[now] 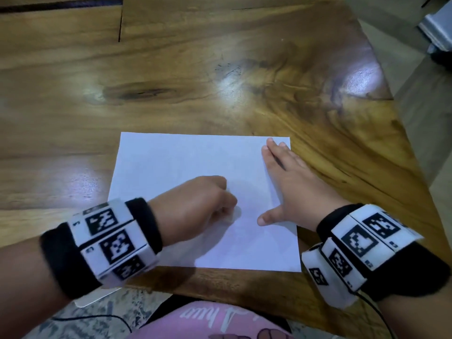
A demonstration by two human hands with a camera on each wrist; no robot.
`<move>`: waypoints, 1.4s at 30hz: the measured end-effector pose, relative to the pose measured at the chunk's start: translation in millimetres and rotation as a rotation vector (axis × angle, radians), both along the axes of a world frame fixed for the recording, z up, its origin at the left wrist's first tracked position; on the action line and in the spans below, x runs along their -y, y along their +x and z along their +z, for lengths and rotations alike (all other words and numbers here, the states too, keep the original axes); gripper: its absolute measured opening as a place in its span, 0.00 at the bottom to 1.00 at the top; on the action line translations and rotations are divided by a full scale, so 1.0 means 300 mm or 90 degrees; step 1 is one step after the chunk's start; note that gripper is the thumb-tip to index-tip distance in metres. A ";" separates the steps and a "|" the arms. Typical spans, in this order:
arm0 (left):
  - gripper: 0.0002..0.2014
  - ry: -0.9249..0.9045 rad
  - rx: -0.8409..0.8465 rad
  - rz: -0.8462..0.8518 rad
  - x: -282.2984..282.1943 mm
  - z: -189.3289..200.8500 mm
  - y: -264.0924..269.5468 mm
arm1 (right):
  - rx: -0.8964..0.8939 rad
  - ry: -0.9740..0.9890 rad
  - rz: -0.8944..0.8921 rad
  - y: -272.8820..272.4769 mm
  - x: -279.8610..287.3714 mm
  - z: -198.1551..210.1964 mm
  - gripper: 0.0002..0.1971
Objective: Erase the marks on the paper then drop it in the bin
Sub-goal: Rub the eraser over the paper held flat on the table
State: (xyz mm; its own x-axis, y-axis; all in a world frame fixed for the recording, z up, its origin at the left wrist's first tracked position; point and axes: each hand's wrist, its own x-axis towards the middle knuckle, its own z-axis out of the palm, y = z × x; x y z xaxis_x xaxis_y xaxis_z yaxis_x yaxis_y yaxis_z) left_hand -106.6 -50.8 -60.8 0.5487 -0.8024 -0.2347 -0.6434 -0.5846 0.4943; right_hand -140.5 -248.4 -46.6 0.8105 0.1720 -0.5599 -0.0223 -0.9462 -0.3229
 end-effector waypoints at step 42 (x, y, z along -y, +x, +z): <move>0.03 0.054 -0.072 -0.053 0.104 0.065 0.087 | -0.010 -0.093 0.055 -0.015 0.074 -0.010 0.67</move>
State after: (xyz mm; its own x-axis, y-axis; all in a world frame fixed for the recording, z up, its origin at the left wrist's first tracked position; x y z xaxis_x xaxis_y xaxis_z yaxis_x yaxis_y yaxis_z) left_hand -80.6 -81.9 -41.4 0.4477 -0.8184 -0.3602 -0.6340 -0.5746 0.5176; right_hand -145.1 -270.6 -49.5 0.7876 0.1560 -0.5961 0.0572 -0.9818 -0.1813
